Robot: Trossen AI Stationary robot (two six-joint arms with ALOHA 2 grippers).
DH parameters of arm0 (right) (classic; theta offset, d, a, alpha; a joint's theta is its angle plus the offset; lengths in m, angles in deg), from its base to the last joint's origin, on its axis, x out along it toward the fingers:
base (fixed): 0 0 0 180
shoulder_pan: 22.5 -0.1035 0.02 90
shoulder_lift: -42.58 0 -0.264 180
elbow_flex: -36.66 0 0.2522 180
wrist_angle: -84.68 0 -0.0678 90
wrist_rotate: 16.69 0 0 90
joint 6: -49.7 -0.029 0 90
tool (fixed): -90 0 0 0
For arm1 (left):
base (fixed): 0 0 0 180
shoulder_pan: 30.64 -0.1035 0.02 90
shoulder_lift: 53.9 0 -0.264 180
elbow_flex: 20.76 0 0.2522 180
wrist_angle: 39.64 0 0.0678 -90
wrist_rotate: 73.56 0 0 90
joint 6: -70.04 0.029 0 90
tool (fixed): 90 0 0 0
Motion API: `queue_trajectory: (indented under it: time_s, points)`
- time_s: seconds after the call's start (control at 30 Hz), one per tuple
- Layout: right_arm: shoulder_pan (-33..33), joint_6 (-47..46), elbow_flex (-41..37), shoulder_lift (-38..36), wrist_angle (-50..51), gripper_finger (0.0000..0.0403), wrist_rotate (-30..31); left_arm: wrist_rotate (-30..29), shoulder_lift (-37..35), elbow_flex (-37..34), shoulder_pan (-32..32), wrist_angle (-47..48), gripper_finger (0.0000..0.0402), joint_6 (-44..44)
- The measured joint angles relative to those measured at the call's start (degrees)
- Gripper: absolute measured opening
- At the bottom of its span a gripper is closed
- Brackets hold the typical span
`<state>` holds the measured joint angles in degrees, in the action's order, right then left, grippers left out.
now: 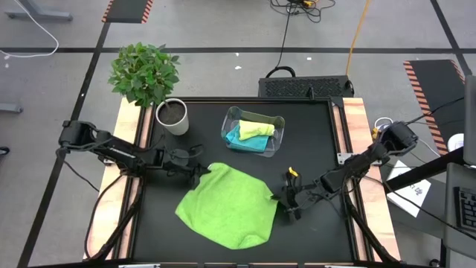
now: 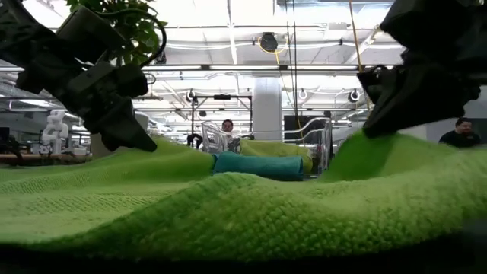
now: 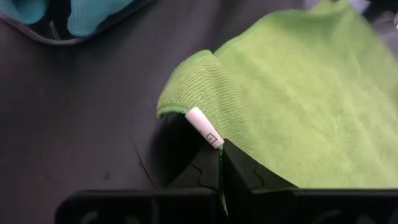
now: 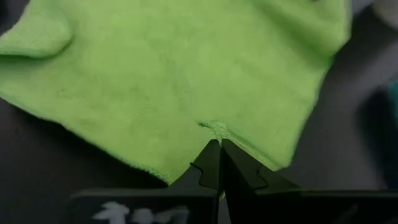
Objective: Fold microfiber towels
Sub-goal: Fold the green towel
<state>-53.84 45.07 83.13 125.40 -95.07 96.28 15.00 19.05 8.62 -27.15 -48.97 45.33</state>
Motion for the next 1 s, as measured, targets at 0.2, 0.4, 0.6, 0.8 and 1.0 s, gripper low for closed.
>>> queue_trajectory:
  time_s: [0.2,0.4,0.6,0.8,1.0]
  points:
    - [-4.5,0.9,0.0,-5.5,3.3,0.0000,5.6,-8.9,-1.3,0.0,4.6,2.9,0.0003,-0.3]
    - [-9.4,-2.9,0.0,-8.5,5.4,0.0000,5.7,-15.8,-6.0,0.0,10.0,7.3,0.0003,-2.7]
    - [-12.3,-9.5,0.0,-8.2,9.6,0.0000,5.7,-22.7,-8.9,0.0,15.7,12.5,0.0002,-7.4]
    - [-14.4,-6.5,0.0,-6.6,7.9,0.0000,5.7,-29.0,-8.9,0.0,22.9,13.0,0.0002,-8.5]
    - [-16.4,4.1,0.0,-4.9,0.4,0.0000,5.4,-37.7,-8.9,0.0,28.1,14.5,0.0002,-7.7]
